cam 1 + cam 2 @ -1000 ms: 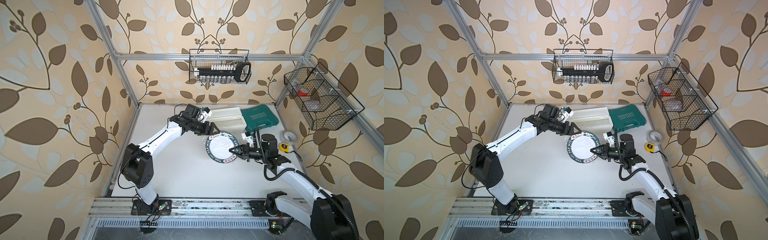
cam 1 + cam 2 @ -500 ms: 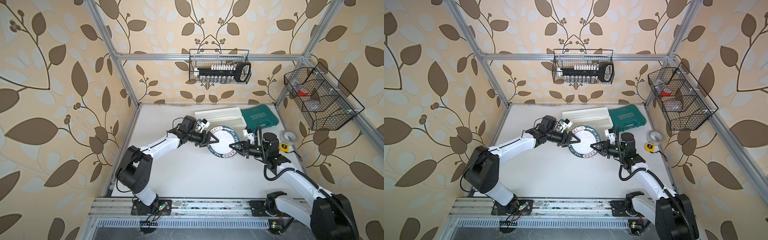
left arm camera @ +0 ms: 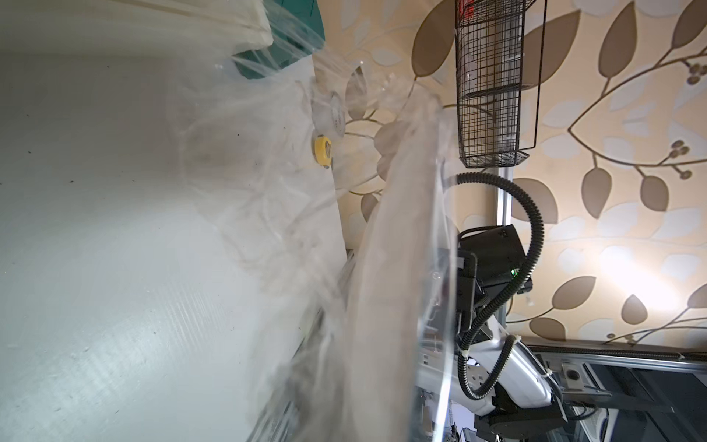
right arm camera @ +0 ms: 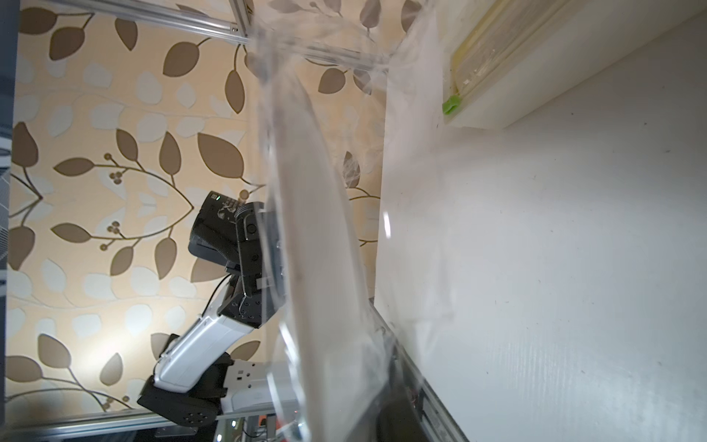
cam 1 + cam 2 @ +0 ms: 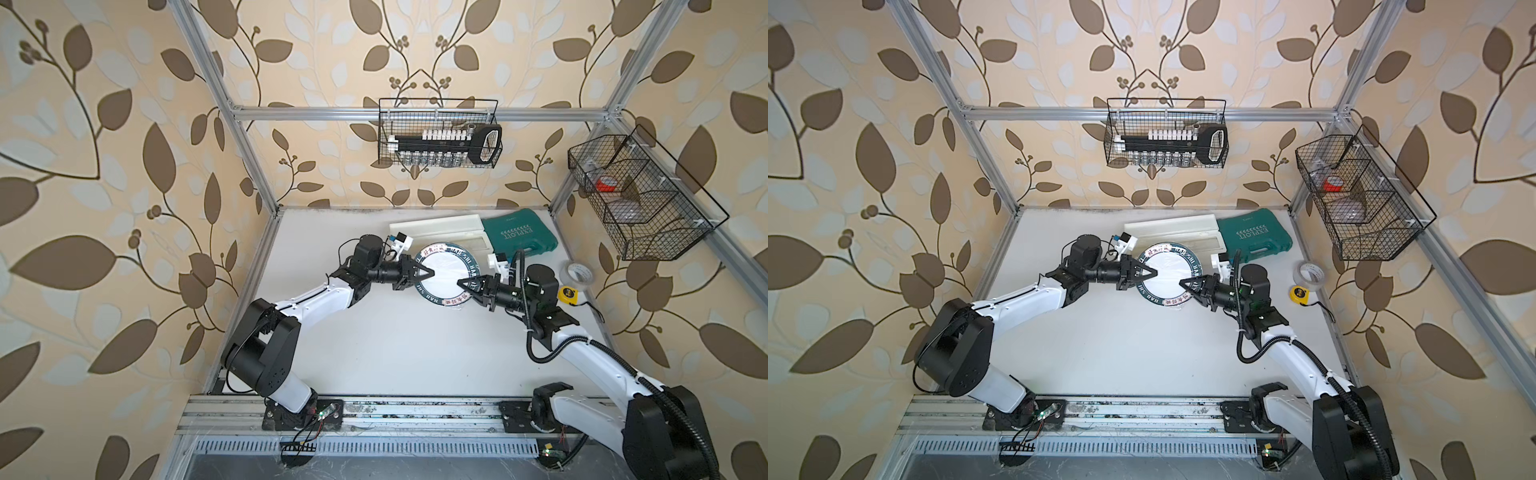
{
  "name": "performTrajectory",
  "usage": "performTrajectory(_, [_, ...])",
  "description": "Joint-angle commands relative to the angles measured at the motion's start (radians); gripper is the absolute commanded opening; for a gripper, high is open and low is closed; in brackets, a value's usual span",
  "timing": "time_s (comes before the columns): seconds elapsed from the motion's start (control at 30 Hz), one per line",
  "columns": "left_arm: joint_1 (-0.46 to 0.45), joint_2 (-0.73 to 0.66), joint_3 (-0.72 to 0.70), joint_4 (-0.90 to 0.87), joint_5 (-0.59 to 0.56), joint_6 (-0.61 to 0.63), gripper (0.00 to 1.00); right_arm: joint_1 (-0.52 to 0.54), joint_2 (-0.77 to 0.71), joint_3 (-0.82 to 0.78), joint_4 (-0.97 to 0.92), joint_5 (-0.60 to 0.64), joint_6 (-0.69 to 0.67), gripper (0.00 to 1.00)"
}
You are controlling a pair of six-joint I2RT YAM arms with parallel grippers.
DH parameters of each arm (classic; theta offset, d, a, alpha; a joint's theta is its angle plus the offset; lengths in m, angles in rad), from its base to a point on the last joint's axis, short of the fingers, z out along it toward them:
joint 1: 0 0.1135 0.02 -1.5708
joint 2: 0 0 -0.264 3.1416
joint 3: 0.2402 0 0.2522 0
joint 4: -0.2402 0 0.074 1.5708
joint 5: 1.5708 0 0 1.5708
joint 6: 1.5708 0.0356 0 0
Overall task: Wrap the plate with plastic wrap
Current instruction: Cover the plate with plastic wrap.
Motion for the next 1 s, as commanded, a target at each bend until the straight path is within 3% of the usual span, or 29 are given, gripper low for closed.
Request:
performTrajectory(0.0, [0.021, -0.031, 0.024, 0.013, 0.089, 0.043, 0.01, -0.006, -0.003, 0.014, -0.003, -0.016, -0.032, 0.38])
performTrajectory(0.1, [0.058, -0.037, 0.056, -0.156, 0.119, 0.192, 0.00, -0.082, -0.050, 0.072, -0.248, -0.028, -0.210, 0.56])
performTrajectory(0.13, [0.063, -0.034, 0.071, -0.218, 0.135, 0.252, 0.00, -0.110, -0.070, 0.119, -0.387, 0.007, -0.337, 0.60])
performTrajectory(0.27, [0.063, 0.004, 0.120, -0.394, 0.168, 0.424, 0.00, -0.111, -0.015, 0.370, -0.857, 0.251, -0.767, 0.70])
performTrajectory(0.37, [0.056, 0.016, 0.141, -0.434, 0.195, 0.478, 0.00, -0.034, 0.034, 0.483, -0.945, 0.427, -0.884, 0.72])
performTrajectory(0.47, [0.048, 0.022, 0.166, -0.477, 0.219, 0.520, 0.00, 0.052, 0.112, 0.590, -1.004, 0.552, -0.960, 0.73])
performTrajectory(0.63, [0.035, 0.036, 0.194, -0.544, 0.242, 0.580, 0.00, 0.147, 0.203, 0.714, -0.988, 0.593, -0.982, 0.72])
performTrajectory(0.77, [0.030, 0.037, 0.194, -0.543, 0.248, 0.583, 0.00, 0.226, 0.280, 0.758, -0.991, 0.583, -0.985, 0.70])
performTrajectory(0.97, [0.028, 0.028, 0.186, -0.530, 0.247, 0.584, 0.00, 0.230, 0.308, 0.719, -0.980, 0.469, -0.975, 0.65])
